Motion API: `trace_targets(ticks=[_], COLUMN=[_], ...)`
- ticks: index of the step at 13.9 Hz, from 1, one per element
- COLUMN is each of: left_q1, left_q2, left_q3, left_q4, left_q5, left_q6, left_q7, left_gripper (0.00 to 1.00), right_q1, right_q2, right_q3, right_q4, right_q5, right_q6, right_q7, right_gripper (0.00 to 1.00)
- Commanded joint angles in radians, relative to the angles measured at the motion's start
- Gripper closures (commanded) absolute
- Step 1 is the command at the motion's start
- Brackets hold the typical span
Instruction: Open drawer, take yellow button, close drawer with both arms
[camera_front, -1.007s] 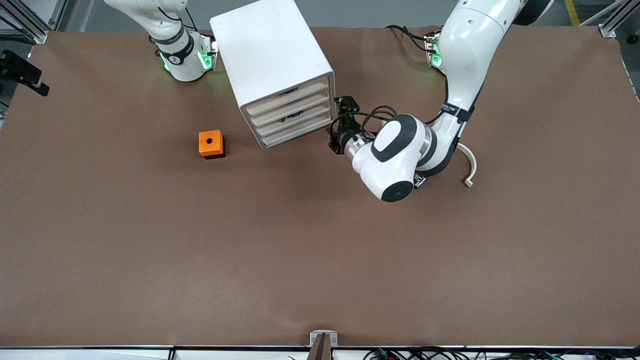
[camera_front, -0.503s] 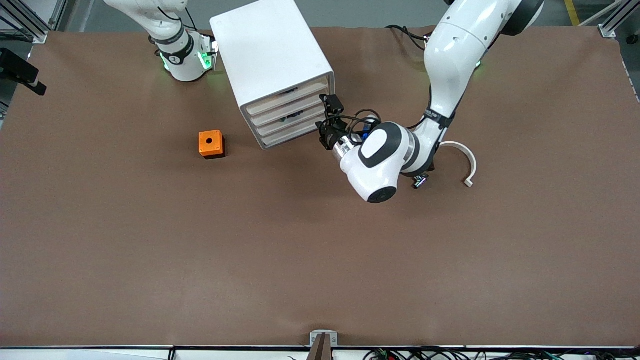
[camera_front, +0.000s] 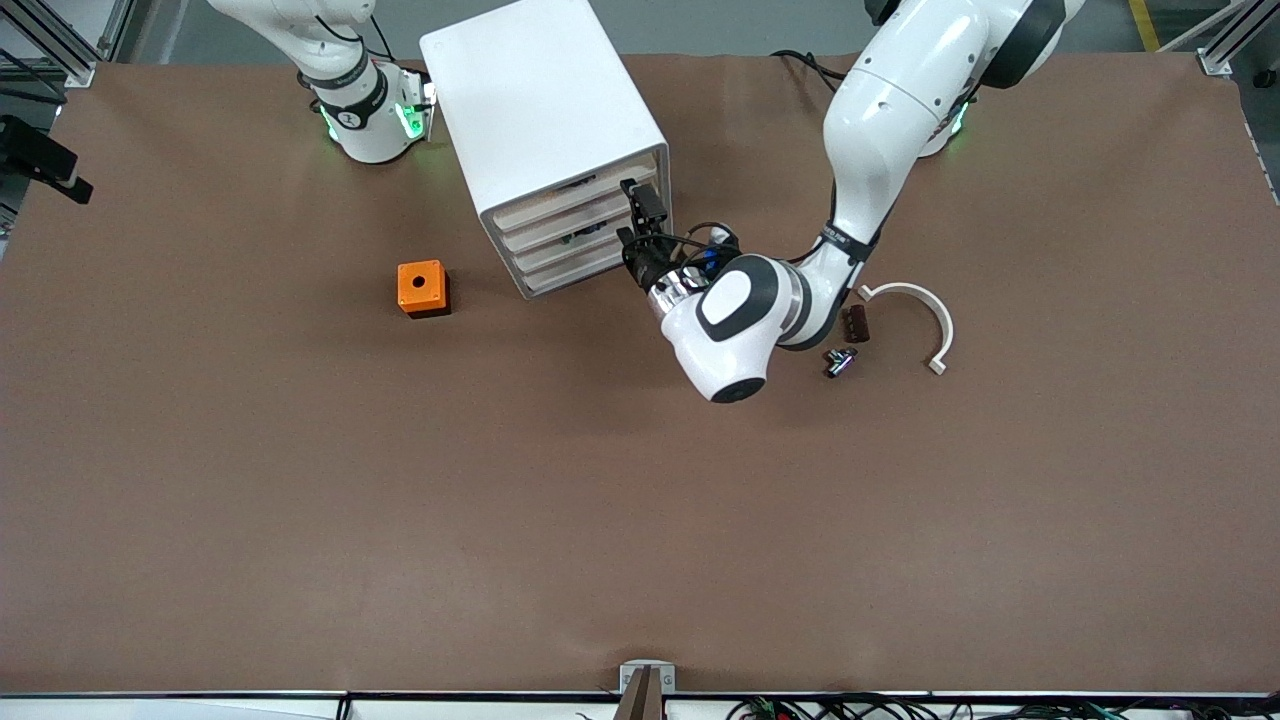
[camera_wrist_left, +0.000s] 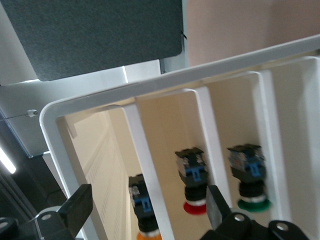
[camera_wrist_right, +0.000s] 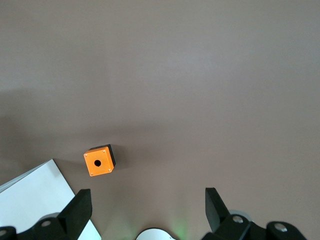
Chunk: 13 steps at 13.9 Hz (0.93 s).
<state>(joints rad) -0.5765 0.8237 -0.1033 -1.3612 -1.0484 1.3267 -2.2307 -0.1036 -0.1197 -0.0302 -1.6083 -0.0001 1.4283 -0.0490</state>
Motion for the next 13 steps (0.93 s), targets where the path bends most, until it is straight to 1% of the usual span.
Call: trace_targets(ticks=[1,2,4,5,8,10,13], left_q1=[-0.019,-0.025,-0.029,-0.029,-0.04,-0.043,-0.052], left_q2=[0.005,0.008,0.02,0.022,0.022,0.022,0.02], left_q3=[0.002,0.002,0.002,0.002,0.002,0.002,0.002], left_q4=[0.016,0.011,0.01,0.01,-0.002,-0.004,-0.016], left_q5=[-0.016,-0.013,-0.013,-0.015,-0.016,-0.016,-0.016], left_q6=[-0.034,-0.034,-0.034,-0.034,-0.035,-0.05,-0.067], left_q7=[-0.033,-0.033,-0.035,-0.035,-0.035,-0.035,-0.035], left_gripper=[0.0,0.0,0.0,0.04,0.21,0.3,0.44], right_q1=[-0.01,-0.01,-0.013,-0.015,-0.037,-0.042,-0.038], right_q2=[0.148,0.2,0.242,0.258,0.293,0.291,0.293], right_q3=[0.004,0.004,0.006,0.006,0.004,0.004,0.007], right_q4=[0.05,0.074,0.103,0.114,0.16,0.151,0.148], right_q5=[-0.027,-0.059,-0.104,-0.104,-0.106,-0.1,-0.086], right_q6=[0.001,0.001,0.001,0.003,0.0,-0.006,-0.034], right_q7=[0.008,0.008,0.008,0.009,0.014,0.047,0.21], right_gripper=[0.0,0.0,0.0,0.0,0.0,0.0,0.0])
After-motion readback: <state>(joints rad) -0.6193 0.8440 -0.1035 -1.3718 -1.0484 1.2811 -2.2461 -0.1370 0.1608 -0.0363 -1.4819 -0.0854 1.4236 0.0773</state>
